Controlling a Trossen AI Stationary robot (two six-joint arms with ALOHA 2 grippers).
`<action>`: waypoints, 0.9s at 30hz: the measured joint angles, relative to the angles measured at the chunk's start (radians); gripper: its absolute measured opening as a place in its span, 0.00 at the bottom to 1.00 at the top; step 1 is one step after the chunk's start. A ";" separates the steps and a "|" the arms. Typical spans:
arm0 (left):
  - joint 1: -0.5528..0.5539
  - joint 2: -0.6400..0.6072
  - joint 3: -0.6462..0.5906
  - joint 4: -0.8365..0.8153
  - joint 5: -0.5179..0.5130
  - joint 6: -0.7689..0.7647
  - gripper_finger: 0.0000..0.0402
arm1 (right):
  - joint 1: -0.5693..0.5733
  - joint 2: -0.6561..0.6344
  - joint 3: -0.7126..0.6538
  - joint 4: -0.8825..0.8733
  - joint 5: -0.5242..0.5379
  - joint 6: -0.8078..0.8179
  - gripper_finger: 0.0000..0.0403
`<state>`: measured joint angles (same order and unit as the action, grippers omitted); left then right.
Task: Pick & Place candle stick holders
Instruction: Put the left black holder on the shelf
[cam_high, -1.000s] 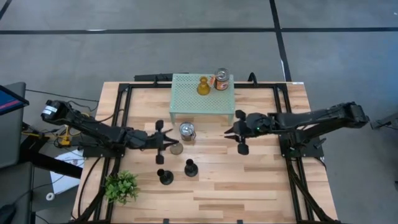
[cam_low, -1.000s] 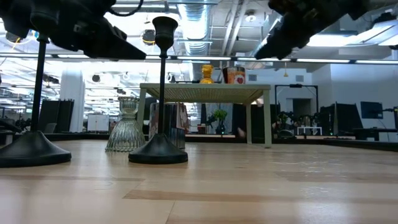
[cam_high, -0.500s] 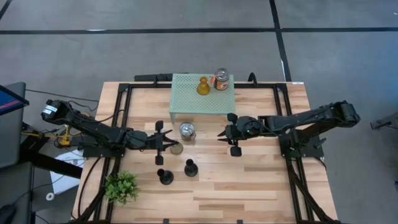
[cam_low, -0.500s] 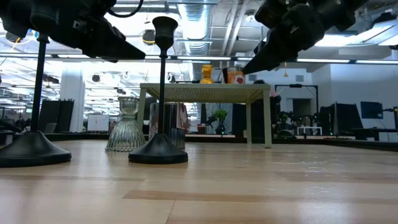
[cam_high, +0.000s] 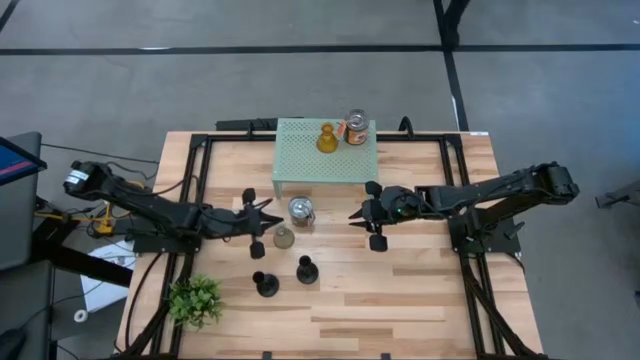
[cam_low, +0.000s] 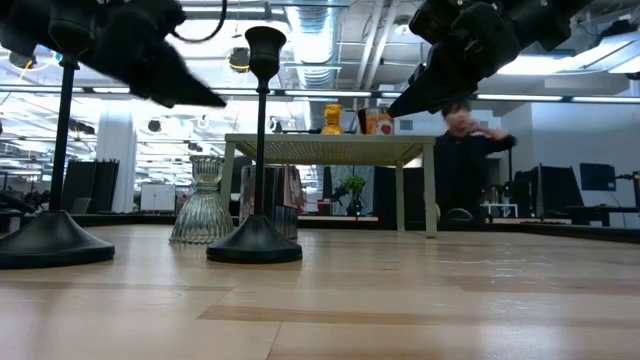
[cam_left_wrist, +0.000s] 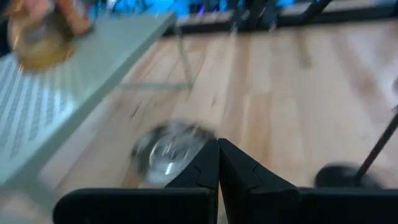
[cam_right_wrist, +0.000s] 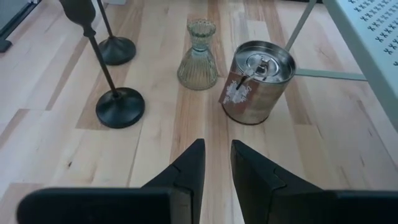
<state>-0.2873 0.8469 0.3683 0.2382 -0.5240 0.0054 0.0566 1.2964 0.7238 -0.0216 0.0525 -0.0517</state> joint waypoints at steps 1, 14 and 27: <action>0.005 -0.009 0.000 -0.039 -0.010 -0.022 0.01 | 0.000 0.000 0.000 0.000 0.000 0.000 0.17; 0.016 -0.085 0.000 -0.229 0.141 -0.064 0.01 | 0.000 0.000 0.000 0.000 0.000 0.000 0.17; 0.016 -0.089 0.000 -0.262 0.076 -0.176 0.03 | 0.000 0.000 0.000 0.000 0.000 0.000 0.17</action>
<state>-0.2714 0.7578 0.3679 -0.0234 -0.4478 -0.1707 0.0566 1.2961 0.7238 -0.0219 0.0525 -0.0521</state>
